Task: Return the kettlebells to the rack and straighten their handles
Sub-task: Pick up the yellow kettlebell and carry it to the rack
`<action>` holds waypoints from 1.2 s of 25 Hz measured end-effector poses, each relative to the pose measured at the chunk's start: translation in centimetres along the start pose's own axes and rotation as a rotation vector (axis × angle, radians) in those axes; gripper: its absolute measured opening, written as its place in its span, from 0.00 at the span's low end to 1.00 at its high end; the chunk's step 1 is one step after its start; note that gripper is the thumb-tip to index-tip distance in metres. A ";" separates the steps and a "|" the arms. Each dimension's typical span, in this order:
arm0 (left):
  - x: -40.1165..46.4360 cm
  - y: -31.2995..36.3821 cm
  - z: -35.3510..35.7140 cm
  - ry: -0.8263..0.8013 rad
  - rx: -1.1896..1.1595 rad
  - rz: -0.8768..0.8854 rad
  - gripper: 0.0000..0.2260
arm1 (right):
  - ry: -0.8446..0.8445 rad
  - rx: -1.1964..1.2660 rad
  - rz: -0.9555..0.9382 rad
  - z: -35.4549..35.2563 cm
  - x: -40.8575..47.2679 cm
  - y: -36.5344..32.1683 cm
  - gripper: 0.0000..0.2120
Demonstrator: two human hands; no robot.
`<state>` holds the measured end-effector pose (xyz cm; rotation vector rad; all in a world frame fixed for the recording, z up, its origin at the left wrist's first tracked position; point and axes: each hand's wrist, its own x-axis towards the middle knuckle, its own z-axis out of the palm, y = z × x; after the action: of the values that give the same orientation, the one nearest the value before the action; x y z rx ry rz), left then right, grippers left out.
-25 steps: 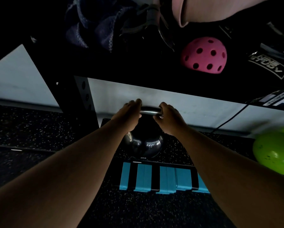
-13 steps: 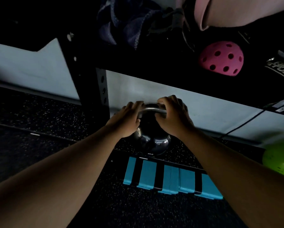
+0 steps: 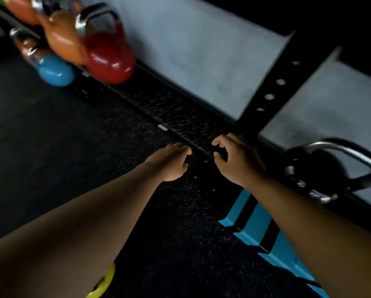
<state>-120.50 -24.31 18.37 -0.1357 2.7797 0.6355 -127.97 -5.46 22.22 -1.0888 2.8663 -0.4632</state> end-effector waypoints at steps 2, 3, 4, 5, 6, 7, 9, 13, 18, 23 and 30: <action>-4.2 -6.1 0.1 -0.026 -0.005 -0.086 0.18 | -0.072 0.023 -0.044 3.3 0.9 -5.0 0.10; -6.4 -8.8 0.0 -0.044 -0.008 -0.127 0.19 | -0.107 0.028 -0.063 4.7 1.1 -7.2 0.10; -9.0 -11.8 -0.1 -0.060 -0.012 -0.174 0.19 | -0.146 0.034 -0.084 6.4 1.2 -9.9 0.10; -11.6 -14.9 -0.2 -0.080 -0.013 -0.219 0.19 | -0.195 0.043 -0.094 8.3 1.2 -12.5 0.10; -14.1 -17.8 0.0 -0.102 -0.012 -0.259 0.19 | -0.250 0.052 -0.097 10.1 1.1 -15.0 0.10; -16.5 -20.6 0.4 -0.127 -0.010 -0.292 0.20 | -0.301 0.062 -0.100 11.9 0.8 -17.4 0.09; -21.0 -25.7 1.9 -0.181 0.010 -0.342 0.21 | -0.381 0.084 -0.106 15.9 -0.4 -21.6 0.09; -27.5 -32.2 7.3 -0.310 0.078 -0.403 0.23 | -0.527 0.102 -0.118 24.6 -4.6 -27.2 0.10; -31.0 -35.7 16.6 -0.424 0.032 -0.377 0.27 | -0.778 0.124 -0.098 34.6 -11.6 -29.4 0.14; -30.5 -36.0 25.3 -0.403 0.091 -0.205 0.19 | -1.082 0.121 -0.045 41.3 -17.0 -30.1 0.16; -29.2 -35.9 26.7 -0.374 -0.075 -0.232 0.01 | -1.012 0.228 0.159 42.3 -17.4 -30.5 0.19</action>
<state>-80.29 -44.09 -10.77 -0.3150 2.3395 0.6318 -89.30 -26.75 -10.45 -0.7301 1.9248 -0.1411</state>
